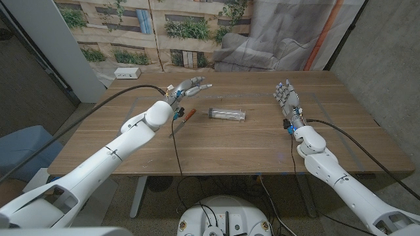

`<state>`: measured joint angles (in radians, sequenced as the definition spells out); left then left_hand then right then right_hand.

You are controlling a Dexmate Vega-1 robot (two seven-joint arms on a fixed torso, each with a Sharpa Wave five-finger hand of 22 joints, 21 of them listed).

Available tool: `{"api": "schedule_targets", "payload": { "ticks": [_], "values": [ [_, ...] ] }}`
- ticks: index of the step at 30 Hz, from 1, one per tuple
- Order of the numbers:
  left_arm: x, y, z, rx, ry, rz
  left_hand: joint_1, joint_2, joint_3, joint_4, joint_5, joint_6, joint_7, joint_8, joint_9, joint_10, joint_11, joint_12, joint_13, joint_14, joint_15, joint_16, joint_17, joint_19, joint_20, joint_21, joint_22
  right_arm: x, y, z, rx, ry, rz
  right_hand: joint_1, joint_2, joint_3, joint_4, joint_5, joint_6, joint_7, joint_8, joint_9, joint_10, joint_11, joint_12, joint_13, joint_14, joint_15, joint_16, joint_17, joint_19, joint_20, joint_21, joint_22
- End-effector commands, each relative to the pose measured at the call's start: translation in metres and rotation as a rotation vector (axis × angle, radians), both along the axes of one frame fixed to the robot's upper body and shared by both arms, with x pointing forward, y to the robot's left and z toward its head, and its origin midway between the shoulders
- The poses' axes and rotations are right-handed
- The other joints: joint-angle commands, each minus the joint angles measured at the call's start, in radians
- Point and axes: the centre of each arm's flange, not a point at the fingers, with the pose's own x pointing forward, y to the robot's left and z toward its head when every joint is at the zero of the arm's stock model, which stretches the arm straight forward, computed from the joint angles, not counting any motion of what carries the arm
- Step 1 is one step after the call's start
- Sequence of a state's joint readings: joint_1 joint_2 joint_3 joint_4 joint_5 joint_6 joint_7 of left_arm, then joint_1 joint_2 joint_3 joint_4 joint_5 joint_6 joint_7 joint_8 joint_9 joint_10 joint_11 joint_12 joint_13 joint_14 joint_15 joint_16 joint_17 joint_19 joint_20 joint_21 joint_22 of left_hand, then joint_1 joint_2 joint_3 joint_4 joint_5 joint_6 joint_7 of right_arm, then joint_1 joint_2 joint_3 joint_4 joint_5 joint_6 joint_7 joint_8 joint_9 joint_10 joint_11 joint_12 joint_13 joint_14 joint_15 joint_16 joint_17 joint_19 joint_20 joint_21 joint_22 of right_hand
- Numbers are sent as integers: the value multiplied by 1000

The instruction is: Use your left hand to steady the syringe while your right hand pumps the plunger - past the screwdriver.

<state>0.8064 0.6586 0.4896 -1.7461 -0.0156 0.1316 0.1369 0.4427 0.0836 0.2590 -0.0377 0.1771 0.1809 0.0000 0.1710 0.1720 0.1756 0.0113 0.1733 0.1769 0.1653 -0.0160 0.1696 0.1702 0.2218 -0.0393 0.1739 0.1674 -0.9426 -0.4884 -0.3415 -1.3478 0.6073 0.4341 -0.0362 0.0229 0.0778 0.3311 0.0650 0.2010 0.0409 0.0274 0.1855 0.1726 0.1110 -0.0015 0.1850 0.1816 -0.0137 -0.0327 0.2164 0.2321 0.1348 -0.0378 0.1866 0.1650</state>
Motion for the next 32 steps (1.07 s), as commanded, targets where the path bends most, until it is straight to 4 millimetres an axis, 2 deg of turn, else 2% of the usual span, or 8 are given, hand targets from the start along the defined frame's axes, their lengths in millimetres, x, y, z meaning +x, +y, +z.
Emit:
{"api": "schedule_targets", "payload": {
  "ticks": [1,2,6,14,18,20,25,32],
  "values": [
    [1,38,-19,-171,-28,-3,-56,26,0,22,6,-40,10,-3,2,-35,12,3,0,-36,11,-2,3,-41,-75,-2,1,3,6,-4,6,-15,15,-4,25,4,4,4,12,-2,4,1,13,-1,8,-1,8,-12,4,0,11,-35,5,2],
    [1,40,-21,-183,-27,0,-64,29,-1,25,6,-47,10,-3,2,-42,0,3,0,-40,13,-1,2,-47,-74,-1,1,3,6,-5,7,-17,17,-4,25,4,4,4,13,-2,4,1,14,0,8,-1,9,-12,4,0,12,-35,5,2],
    [1,47,-32,-229,-19,4,-91,37,-4,33,8,-71,13,-4,1,-61,1,2,-1,-61,15,-1,2,-77,-74,-4,1,5,7,-5,7,-26,19,-3,25,5,4,4,16,-3,5,1,18,-1,9,-1,12,-13,5,-1,17,-38,7,2],
    [6,64,-53,-341,-24,1,-127,42,-5,36,11,-102,5,-1,0,-103,-18,1,-2,-77,9,1,-1,-136,-59,-6,0,11,6,-2,-19,-38,22,0,21,6,2,4,24,-9,6,1,27,-5,11,-1,22,-11,6,-4,26,-35,9,2],
    [12,70,-67,-468,-26,-33,-155,47,0,30,13,-135,-6,-1,-1,-154,-33,0,-4,-120,-3,-2,-2,-225,-60,-8,-1,13,7,-3,-17,-36,26,1,19,6,1,4,28,-13,7,1,30,-9,11,-1,24,-11,6,-5,28,-33,9,2],
    [15,72,-73,-509,-27,-43,-160,48,1,29,14,-147,-10,-2,-2,-161,-33,1,-4,-127,-5,-1,-3,-242,-60,-8,-1,13,8,-3,-17,-32,28,2,18,6,1,4,27,-20,5,1,27,-14,9,-1,26,-11,5,-7,29,-22,8,2],
    [19,75,-84,-592,-28,-57,-164,49,2,28,15,-149,-10,-1,-2,-167,-37,1,-5,-129,-10,0,-3,-249,-59,-6,-1,14,10,-5,-3,-13,23,0,16,5,1,4,24,-25,3,0,23,-11,7,-1,28,-1,5,-7,28,-17,7,2],
    [24,82,-98,-693,-25,-81,-175,54,8,26,16,-124,-5,10,-2,-147,-45,12,-5,-111,-19,9,-3,-223,-58,10,-1,13,14,-6,20,16,2,-4,15,3,5,3,25,-18,2,0,22,-7,6,-1,23,4,3,-7,22,-14,4,3]
  ]
}}
